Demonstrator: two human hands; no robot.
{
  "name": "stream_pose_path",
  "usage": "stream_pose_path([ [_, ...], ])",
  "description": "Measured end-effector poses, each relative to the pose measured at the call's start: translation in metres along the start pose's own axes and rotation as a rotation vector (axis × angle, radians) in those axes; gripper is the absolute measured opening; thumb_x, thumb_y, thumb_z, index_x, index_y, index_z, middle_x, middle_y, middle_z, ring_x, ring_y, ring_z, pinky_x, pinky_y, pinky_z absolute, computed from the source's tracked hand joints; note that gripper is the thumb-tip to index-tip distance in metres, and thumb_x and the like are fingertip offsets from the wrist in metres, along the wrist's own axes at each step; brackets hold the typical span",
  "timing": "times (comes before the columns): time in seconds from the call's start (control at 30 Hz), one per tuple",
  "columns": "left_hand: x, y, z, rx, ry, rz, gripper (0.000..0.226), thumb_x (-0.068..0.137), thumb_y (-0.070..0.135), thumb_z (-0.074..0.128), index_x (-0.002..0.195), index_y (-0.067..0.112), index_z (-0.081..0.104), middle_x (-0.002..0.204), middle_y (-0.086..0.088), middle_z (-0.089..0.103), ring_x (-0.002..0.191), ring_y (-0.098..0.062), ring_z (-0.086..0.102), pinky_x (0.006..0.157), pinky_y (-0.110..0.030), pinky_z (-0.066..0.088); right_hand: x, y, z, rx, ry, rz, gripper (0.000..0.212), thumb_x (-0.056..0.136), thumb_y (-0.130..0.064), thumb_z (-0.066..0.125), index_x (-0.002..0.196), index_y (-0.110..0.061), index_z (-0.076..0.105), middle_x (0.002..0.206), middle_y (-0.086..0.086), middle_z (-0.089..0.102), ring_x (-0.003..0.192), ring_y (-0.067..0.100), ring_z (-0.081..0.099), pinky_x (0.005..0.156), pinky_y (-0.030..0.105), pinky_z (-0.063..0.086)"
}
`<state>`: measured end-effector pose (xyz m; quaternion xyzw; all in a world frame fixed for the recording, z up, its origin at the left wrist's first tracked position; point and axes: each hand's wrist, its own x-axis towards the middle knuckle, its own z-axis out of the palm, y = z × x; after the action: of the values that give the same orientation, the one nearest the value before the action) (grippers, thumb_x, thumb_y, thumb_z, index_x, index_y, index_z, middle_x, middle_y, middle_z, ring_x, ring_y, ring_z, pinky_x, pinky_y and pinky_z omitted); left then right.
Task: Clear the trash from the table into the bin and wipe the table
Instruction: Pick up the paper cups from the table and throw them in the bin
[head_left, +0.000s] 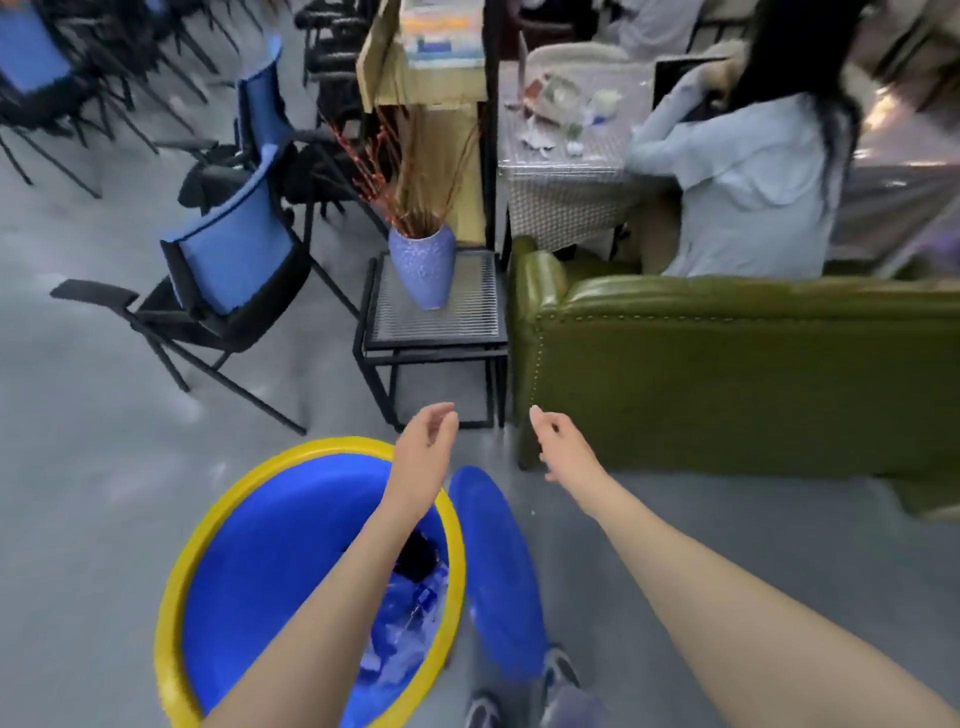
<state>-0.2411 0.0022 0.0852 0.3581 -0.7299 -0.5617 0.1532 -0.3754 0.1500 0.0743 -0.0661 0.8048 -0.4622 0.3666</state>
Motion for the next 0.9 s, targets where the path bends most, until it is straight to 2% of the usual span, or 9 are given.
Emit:
stream_pose_path([
  [0.1, 0.005, 0.032, 0.032, 0.032, -0.114, 0.073, 0.018, 0.102, 0.034, 0.050, 0.112, 0.030, 0.065, 0.110, 0.015, 0.066, 0.097, 0.014, 0.056, 0.079, -0.007, 0.042, -0.017, 0.003, -0.046, 0.074, 0.114, -0.006, 0.063, 0.093, -0.073, 0.034, 0.132, -0.026, 0.049, 0.124, -0.003, 0.058, 0.114, 0.022, 0.058, 0.102, 0.048, 0.048],
  [0.2, 0.007, 0.062, 0.076, 0.031, -0.218, 0.156, 0.013, 0.102, 0.034, 0.052, 0.098, 0.036, 0.064, 0.097, 0.017, 0.067, 0.083, 0.013, 0.059, 0.068, -0.005, 0.044, -0.030, 0.015, -0.093, 0.144, 0.255, 0.012, 0.058, 0.093, -0.072, 0.034, 0.127, -0.028, 0.051, 0.113, -0.004, 0.061, 0.096, 0.018, 0.062, 0.080, 0.039, 0.056],
  [0.3, 0.002, 0.085, 0.128, 0.062, -0.342, 0.208, 0.016, 0.101, 0.039, 0.052, 0.106, 0.033, 0.065, 0.102, 0.021, 0.068, 0.093, 0.011, 0.060, 0.076, -0.012, 0.044, -0.046, 0.036, -0.142, 0.215, 0.378, 0.041, 0.055, 0.094, -0.070, 0.035, 0.125, -0.027, 0.051, 0.108, -0.005, 0.060, 0.090, 0.017, 0.061, 0.070, 0.034, 0.054],
  [0.4, -0.007, 0.111, 0.185, 0.100, -0.455, 0.273, 0.016, 0.101, 0.041, 0.052, 0.108, 0.034, 0.064, 0.105, 0.024, 0.066, 0.098, 0.018, 0.057, 0.077, -0.005, 0.041, -0.066, 0.061, -0.194, 0.257, 0.480, 0.054, 0.050, 0.094, -0.070, 0.036, 0.119, -0.030, 0.051, 0.116, -0.002, 0.061, 0.098, 0.020, 0.060, 0.078, 0.038, 0.056],
  [0.47, -0.018, 0.127, 0.227, 0.134, -0.519, 0.331, 0.015, 0.101, 0.041, 0.052, 0.108, 0.034, 0.064, 0.104, 0.024, 0.066, 0.097, 0.020, 0.056, 0.076, -0.004, 0.040, -0.080, 0.082, -0.232, 0.262, 0.553, 0.052, 0.051, 0.094, -0.069, 0.038, 0.119, -0.028, 0.053, 0.121, 0.000, 0.062, 0.102, 0.021, 0.058, 0.096, 0.046, 0.052],
  [0.53, -0.028, 0.140, 0.264, 0.142, -0.558, 0.352, 0.016, 0.101, 0.041, 0.052, 0.108, 0.033, 0.064, 0.104, 0.022, 0.066, 0.096, 0.018, 0.057, 0.077, -0.006, 0.040, -0.090, 0.101, -0.265, 0.276, 0.600, 0.054, 0.055, 0.094, -0.069, 0.038, 0.123, -0.025, 0.054, 0.125, 0.002, 0.060, 0.102, 0.019, 0.054, 0.106, 0.049, 0.046],
  [0.7, -0.071, 0.171, 0.375, 0.165, -0.661, 0.405, 0.015, 0.101, 0.038, 0.053, 0.106, 0.031, 0.065, 0.102, 0.021, 0.067, 0.097, 0.016, 0.057, 0.075, 0.002, 0.038, -0.116, 0.163, -0.367, 0.369, 0.682, 0.080, 0.051, 0.097, -0.066, 0.038, 0.122, -0.023, 0.052, 0.128, 0.003, 0.059, 0.107, 0.020, 0.055, 0.103, 0.045, 0.044],
  [0.8, -0.097, 0.191, 0.433, 0.194, -0.721, 0.422, 0.016, 0.101, 0.039, 0.053, 0.107, 0.032, 0.066, 0.103, 0.022, 0.067, 0.097, 0.017, 0.057, 0.078, -0.002, 0.040, -0.130, 0.196, -0.425, 0.415, 0.736, 0.102, 0.053, 0.097, -0.064, 0.038, 0.126, -0.022, 0.052, 0.129, 0.005, 0.059, 0.101, 0.018, 0.052, 0.101, 0.045, 0.045],
  [0.9, -0.122, 0.213, 0.496, 0.196, -0.755, 0.425, 0.017, 0.101, 0.038, 0.053, 0.109, 0.030, 0.066, 0.105, 0.020, 0.067, 0.102, 0.008, 0.060, 0.082, -0.008, 0.040, -0.150, 0.230, -0.486, 0.462, 0.788, 0.124, 0.053, 0.098, -0.061, 0.038, 0.129, -0.020, 0.053, 0.129, 0.007, 0.059, 0.103, 0.020, 0.051, 0.103, 0.045, 0.044],
])
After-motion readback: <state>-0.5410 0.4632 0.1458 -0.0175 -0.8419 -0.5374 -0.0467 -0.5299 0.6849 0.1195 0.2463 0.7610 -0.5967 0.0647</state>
